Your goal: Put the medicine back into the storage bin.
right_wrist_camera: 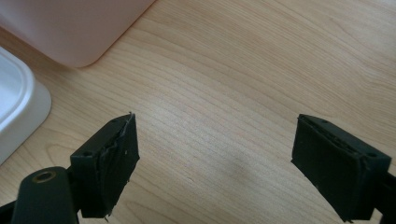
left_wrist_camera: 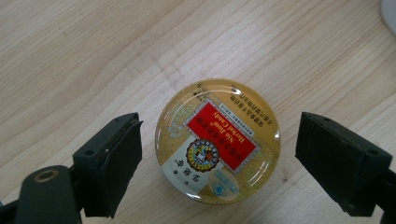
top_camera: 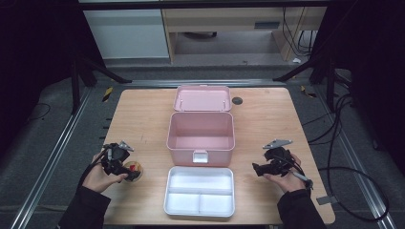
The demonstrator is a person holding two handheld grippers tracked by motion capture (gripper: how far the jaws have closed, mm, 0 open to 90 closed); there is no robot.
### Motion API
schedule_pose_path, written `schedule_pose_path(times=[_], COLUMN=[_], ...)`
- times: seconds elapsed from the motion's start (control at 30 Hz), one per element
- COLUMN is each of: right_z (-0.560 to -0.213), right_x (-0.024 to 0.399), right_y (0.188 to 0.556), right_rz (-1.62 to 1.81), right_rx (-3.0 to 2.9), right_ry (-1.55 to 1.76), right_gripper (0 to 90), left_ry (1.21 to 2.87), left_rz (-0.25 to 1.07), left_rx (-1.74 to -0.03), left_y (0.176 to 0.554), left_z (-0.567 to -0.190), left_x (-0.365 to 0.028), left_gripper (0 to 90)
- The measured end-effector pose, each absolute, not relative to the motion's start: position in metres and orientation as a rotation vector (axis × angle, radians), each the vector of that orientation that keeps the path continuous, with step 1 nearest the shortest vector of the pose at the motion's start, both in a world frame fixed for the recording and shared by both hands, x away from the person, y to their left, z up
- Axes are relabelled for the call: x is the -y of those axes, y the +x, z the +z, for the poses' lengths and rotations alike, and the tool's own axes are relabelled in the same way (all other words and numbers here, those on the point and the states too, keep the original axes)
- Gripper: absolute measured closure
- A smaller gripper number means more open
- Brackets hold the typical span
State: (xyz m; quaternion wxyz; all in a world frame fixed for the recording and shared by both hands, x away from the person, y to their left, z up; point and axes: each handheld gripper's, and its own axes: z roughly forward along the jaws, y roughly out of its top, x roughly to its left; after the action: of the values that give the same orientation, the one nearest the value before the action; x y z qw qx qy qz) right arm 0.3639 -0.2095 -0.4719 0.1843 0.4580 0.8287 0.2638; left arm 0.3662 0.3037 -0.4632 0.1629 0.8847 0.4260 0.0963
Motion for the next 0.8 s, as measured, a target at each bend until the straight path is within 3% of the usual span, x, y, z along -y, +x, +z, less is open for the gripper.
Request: schedule_pose_path(times=[0.8], right_z=[-0.476], right_x=[0.207], right_y=[0.363], right_rz=[0.726], right_rx=[-2.38], right_ry=[1.256], right_gripper=[16.2], left_ry=[2.681], left_rz=[0.145], left_rx=[-1.221], left_y=[0.382], left_z=[-0.48], left_x=[-0.296], left_gripper=[19.6])
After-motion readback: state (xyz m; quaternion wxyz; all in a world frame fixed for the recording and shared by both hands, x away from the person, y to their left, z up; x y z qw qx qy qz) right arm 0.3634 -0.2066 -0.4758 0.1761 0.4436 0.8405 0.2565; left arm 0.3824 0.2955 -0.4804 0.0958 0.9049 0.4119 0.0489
